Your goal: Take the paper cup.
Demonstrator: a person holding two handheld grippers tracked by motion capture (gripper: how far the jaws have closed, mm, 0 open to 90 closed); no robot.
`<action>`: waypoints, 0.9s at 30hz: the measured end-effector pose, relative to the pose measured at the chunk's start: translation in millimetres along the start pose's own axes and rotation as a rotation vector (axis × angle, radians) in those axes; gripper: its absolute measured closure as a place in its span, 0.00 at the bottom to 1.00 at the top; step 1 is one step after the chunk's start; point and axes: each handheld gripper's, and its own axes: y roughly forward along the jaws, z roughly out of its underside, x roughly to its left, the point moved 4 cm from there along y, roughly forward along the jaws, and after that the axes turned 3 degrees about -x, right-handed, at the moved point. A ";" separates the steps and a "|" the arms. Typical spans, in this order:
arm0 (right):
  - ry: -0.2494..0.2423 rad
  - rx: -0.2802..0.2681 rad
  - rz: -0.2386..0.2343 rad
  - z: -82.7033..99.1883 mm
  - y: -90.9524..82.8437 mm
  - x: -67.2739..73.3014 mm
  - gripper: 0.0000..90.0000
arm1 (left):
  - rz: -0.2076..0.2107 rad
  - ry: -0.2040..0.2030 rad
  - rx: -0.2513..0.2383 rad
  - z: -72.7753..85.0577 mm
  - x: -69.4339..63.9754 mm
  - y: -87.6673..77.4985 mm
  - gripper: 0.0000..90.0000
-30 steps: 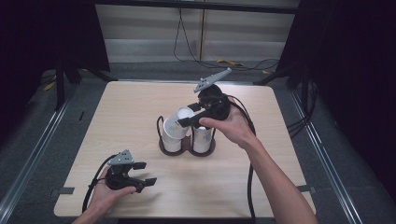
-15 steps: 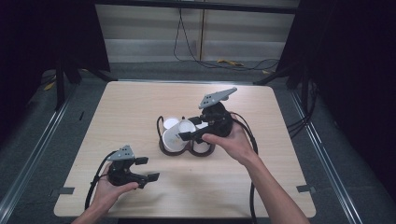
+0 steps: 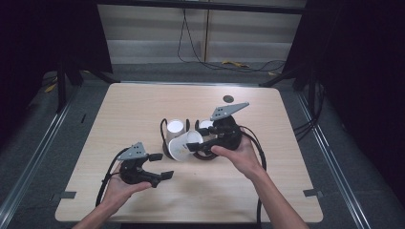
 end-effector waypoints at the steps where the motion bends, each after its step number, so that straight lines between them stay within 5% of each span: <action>1: 0.013 -0.010 -0.002 3.8 -1.3 -1.0 0.43 | 0.007 0.008 -0.002 -4.2 -1.9 2.1 0.20; 14: 0.085 -0.096 -0.034 30.7 -5.8 -1.0 0.43 | 0.034 0.012 -0.076 -9.9 -6.2 2.4 0.19; 27: 0.132 -0.131 -0.084 55.7 1.4 0.5 0.43 | 0.045 0.014 -0.058 -1.9 -10.1 6.3 0.21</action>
